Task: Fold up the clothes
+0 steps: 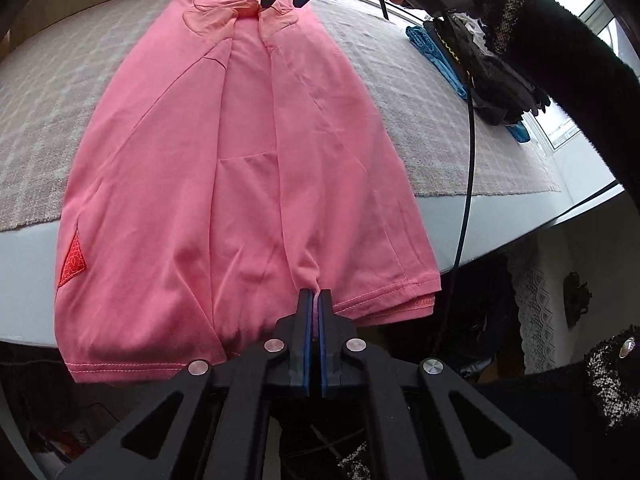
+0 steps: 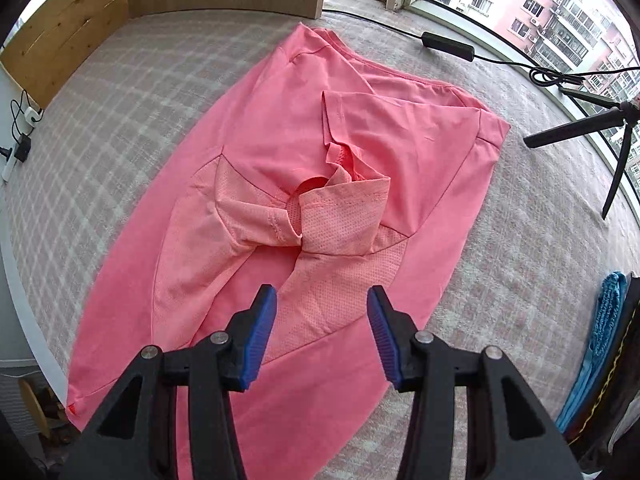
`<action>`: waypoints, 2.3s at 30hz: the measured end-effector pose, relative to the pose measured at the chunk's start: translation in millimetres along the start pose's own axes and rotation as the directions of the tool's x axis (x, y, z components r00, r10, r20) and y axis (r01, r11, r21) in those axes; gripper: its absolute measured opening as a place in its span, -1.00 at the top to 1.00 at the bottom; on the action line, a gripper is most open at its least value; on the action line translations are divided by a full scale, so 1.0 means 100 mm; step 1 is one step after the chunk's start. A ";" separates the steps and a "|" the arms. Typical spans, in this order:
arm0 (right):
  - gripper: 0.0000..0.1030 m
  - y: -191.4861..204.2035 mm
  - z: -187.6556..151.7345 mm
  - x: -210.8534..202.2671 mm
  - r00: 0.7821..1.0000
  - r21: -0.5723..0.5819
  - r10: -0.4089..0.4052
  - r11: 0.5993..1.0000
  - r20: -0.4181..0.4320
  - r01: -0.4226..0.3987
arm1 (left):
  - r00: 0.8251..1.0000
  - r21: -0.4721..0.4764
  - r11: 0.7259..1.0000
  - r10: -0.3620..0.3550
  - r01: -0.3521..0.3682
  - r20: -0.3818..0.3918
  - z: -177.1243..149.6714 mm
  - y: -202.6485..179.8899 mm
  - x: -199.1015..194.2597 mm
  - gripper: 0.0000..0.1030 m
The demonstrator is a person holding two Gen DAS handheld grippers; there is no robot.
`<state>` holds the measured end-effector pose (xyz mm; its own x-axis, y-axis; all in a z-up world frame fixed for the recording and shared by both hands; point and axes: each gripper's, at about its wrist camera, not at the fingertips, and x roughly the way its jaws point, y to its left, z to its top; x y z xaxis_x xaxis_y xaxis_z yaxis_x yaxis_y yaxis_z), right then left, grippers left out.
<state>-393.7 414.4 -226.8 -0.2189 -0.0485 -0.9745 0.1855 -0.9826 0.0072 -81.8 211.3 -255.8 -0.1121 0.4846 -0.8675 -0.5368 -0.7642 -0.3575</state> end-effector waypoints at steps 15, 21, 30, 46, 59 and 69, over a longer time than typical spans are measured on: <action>0.90 0.05 0.03 0.21 0.998 -0.036 0.023 0.999 -0.066 -0.026 | 0.999 -0.014 1.000 0.007 -0.007 0.034 0.01 -0.01 -0.12 0.97; 0.93 -0.06 0.06 0.05 0.992 0.055 0.129 0.990 -0.019 -0.127 | 0.998 -0.038 0.999 0.019 -0.017 0.068 0.00 0.10 -0.31 0.97; 0.92 -0.14 0.03 0.16 0.992 0.094 0.121 0.988 -0.024 -0.119 | 0.999 -0.067 0.996 0.053 -0.052 0.014 -0.05 0.26 -0.20 0.94; 0.29 0.63 -3.04 -0.63 0.958 0.228 0.280 0.930 0.065 -0.288 | 0.987 -0.107 0.981 0.156 -0.160 -0.045 -0.34 1.21 -0.71 0.54; 0.29 1.01 -3.71 -0.59 0.975 0.484 0.148 0.849 0.164 -0.210 | 0.991 0.282 0.955 -0.063 0.095 -0.118 -0.05 0.32 -0.37 0.45; 0.29 0.95 -3.54 -0.36 0.961 0.538 0.231 0.796 0.150 -0.276 | 0.977 0.342 0.928 -0.081 0.146 -0.198 0.11 -0.05 0.02 0.45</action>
<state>-29.4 386.1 -270.5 -0.3114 -0.3009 -0.9014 -0.3075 -0.8656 0.3951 -88.5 220.6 -252.5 0.0998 0.4508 -0.8870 -0.8006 -0.4930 -0.3406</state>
